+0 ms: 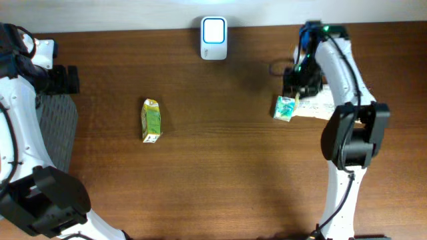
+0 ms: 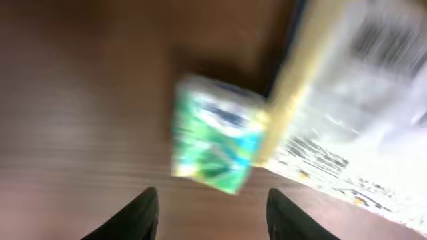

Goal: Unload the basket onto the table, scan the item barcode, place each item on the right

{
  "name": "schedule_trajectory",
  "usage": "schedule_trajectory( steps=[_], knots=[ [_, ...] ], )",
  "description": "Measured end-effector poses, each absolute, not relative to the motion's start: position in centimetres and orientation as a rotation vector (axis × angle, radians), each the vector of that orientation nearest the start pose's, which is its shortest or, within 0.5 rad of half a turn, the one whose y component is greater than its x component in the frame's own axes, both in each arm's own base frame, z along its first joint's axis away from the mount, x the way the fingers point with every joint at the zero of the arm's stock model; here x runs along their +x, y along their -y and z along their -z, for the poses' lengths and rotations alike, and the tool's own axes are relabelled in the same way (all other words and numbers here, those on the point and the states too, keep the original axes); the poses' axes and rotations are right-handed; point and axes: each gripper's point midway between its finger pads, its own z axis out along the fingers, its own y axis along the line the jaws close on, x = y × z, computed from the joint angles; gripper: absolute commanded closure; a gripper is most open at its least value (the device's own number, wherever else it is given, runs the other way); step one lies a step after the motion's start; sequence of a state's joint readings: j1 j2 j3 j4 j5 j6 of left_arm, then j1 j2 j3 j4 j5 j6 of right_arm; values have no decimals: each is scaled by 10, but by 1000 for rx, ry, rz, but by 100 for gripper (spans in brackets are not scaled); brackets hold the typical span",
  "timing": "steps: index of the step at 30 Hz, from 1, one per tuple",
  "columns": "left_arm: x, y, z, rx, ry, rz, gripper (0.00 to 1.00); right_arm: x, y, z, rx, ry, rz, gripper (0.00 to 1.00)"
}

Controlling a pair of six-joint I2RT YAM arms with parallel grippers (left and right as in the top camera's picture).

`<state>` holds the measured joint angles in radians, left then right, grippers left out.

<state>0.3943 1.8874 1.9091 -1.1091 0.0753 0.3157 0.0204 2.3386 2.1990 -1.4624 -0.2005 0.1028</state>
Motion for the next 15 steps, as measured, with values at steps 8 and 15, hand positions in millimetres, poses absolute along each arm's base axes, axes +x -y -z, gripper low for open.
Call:
schedule_trajectory(
  steps=[8, 15],
  knots=[
    [429, -164, -212, -79, -2660, -133, 1, 429, -356, -118, -691, -2725, -1012, 1],
    [429, -165, -212, -80, -2659, -134, 1, 389, -463, -56, -848, -2653, -1044, 4]
  ],
)
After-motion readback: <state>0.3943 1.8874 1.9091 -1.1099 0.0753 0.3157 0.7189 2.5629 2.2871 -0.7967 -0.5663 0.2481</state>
